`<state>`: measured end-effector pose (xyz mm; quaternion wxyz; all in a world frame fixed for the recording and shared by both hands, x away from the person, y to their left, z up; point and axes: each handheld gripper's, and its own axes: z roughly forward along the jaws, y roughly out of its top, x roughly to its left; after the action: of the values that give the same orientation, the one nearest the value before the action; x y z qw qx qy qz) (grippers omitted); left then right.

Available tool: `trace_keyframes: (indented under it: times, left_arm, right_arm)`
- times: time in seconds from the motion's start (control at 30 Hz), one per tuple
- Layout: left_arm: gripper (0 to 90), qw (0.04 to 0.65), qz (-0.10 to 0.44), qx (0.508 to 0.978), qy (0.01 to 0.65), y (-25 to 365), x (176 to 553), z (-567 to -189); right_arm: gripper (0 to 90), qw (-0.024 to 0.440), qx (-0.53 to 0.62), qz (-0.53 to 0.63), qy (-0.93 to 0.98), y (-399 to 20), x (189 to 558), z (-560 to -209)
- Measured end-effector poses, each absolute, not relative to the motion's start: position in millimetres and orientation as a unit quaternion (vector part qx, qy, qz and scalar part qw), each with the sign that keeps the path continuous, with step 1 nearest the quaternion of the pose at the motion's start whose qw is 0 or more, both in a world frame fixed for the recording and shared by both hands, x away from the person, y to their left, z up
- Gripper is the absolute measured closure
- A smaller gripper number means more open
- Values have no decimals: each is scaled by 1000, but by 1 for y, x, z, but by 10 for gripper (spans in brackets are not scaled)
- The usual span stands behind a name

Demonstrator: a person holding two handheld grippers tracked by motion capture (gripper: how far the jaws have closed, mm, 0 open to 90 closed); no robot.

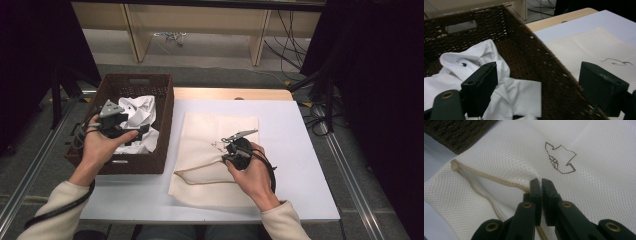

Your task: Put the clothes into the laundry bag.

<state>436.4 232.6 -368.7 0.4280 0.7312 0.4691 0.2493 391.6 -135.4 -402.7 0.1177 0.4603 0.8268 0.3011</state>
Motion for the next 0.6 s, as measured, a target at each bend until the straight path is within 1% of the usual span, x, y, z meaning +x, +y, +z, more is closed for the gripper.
trace_keyframes:
  times: [0.03,0.1,0.13,0.3,0.43,0.47,0.53,0.57,0.6]
  left_arm:
    - [155,416,247,735,475,235,442,-370]
    - [155,390,242,751,475,241,454,-372]
    - [155,384,240,752,479,243,460,-374]
    - [154,353,232,755,502,247,484,-384]
    - [153,344,232,747,518,246,500,-396]
    - [152,333,225,751,524,246,504,-399]
    - [145,331,215,743,540,245,512,-409]
    - [143,319,207,743,551,246,516,-413]
    - [142,309,204,744,556,247,518,-416]
  right_arm:
    - [888,122,455,300,830,-136,392,-403]
    - [888,115,452,306,830,-136,392,-401]
    - [888,121,447,306,832,-137,392,-402]
    - [888,117,449,307,831,-136,391,-401]
    - [888,114,443,303,836,-138,391,-399]
    - [888,112,455,308,828,-137,390,-399]
    - [888,118,442,306,835,-139,391,-399]
    - [888,108,453,305,831,-138,389,-397]
    - [888,114,454,311,827,-137,390,-398]
